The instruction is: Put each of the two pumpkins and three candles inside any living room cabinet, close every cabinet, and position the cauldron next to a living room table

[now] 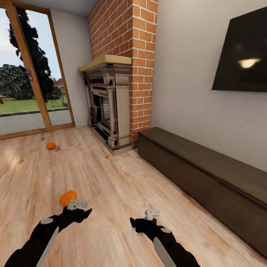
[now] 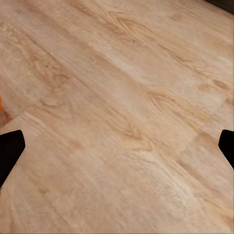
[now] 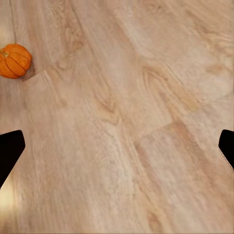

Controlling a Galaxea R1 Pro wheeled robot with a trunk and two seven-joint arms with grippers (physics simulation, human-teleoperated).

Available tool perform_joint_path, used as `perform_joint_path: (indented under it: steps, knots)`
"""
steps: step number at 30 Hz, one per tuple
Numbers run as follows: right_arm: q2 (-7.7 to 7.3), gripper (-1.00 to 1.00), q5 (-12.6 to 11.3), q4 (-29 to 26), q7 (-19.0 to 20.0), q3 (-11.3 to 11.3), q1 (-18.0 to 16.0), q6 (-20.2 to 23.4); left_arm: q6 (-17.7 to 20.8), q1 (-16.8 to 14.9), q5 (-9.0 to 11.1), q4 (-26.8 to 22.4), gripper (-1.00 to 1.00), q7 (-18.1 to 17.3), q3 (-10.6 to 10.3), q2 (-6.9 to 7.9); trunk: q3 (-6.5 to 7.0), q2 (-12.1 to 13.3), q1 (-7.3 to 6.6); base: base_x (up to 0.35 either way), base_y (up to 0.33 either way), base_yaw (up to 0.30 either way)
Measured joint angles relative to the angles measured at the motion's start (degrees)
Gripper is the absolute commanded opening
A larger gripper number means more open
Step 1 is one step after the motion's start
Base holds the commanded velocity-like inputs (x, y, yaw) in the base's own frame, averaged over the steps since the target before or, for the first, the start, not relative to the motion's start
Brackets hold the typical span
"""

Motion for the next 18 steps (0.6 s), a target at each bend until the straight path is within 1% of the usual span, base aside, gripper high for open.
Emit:
perform_joint_path:
  steps: [7, 11, 14, 18]
  knots:
    - [-0.19, 1.0, -0.3, 0.0, 0.4, -0.1, 0.0, -0.1, 0.0, 0.0, 0.0, 0.0, 1.0, 0.0, 0.0, 0.0, 0.0, 0.0, 0.0, 0.262, 0.156, 0.0]
    - [-0.26, 1.0, -0.7, 0.0, 1.7, -0.3, 0.0, -0.1, 0.0, 0.0, 0.0, 0.0, 1.0, -0.1, 0.0, 0.04, 0.0, 0.0, 0.0, 0.233, 0.212, -0.021]
    - [-0.28, 1.0, -0.9, 0.0, 3.0, -0.4, 0.0, -0.1, 0.0, 0.0, 0.0, 0.0, 1.0, -0.1, 0.0, 0.07, -0.07, 0.0, 0.0, 0.228, 0.218, -0.172]
    - [-0.29, 1.0, -1.0, 0.1, 3.4, -0.5, 0.0, -0.1, 0.0, 0.0, 0.0, 0.0, 1.0, -0.1, 0.0, 0.08, -0.22, 0.0, 0.0, 0.225, 0.22, -0.229]
